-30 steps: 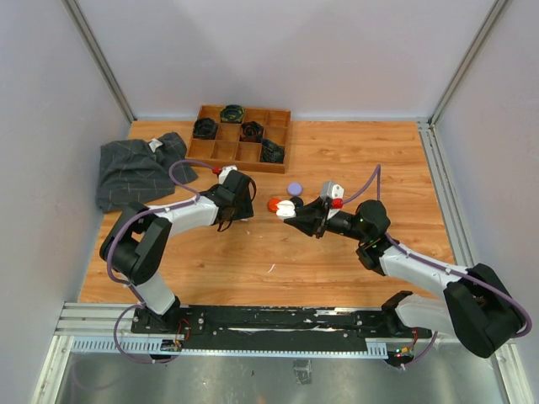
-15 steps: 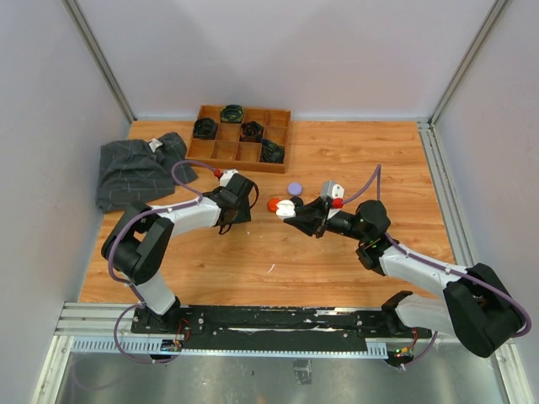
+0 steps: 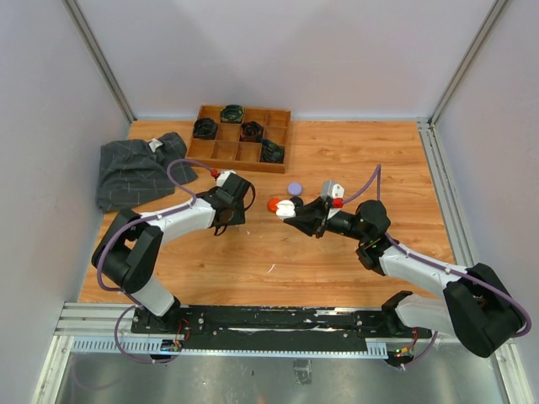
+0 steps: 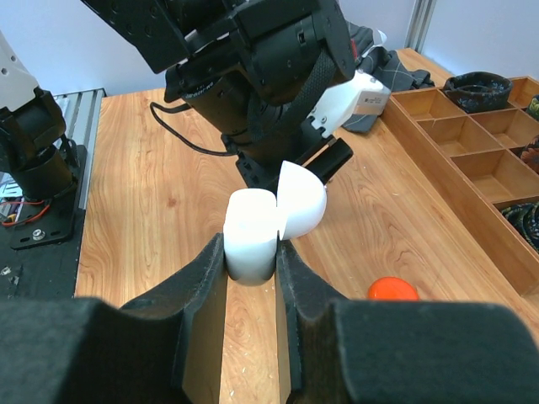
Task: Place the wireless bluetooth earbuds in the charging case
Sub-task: Adjust the earbud at the center of the board, then pick up the earbud from the center of the board.
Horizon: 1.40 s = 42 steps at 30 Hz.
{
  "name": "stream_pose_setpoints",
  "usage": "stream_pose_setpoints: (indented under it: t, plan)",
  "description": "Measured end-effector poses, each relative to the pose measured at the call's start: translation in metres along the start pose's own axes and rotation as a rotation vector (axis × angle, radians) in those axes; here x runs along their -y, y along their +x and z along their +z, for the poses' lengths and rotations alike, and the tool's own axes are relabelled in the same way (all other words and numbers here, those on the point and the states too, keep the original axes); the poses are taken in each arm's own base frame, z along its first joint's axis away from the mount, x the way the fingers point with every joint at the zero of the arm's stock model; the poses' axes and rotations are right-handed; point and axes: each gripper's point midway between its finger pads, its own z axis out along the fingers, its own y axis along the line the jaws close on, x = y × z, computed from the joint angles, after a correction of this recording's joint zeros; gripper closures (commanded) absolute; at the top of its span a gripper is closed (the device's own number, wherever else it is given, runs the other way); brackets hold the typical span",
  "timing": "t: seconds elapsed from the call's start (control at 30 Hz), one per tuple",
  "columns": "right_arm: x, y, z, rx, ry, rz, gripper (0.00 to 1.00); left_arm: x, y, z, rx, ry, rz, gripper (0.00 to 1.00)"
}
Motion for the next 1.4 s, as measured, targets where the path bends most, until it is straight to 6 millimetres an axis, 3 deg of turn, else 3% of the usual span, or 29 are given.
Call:
stream_pose_setpoints:
  t: [0.27,0.37,0.63,0.97,1.4]
  plan:
    - [0.000,0.000,0.000,0.000,0.000,0.001,0.98,0.016,-0.034,-0.016,0.041,0.038,-0.020,0.55]
    - [-0.001,-0.001,-0.001,0.002,0.000,-0.001,0.98,0.021,-0.041,-0.014,0.035,0.039,-0.026,0.58]
    - [-0.002,-0.004,-0.002,0.003,0.000,-0.003,0.98,0.019,-0.019,0.008,-0.061,-0.011,0.016,0.66]
    - [-0.002,-0.001,-0.003,-0.008,0.001,0.006,0.98,0.017,-0.004,0.018,-0.127,-0.045,0.046,0.70]
    - [-0.003,0.001,-0.004,-0.020,0.002,0.016,0.98,0.020,-0.004,0.019,-0.141,-0.036,0.061,0.83]
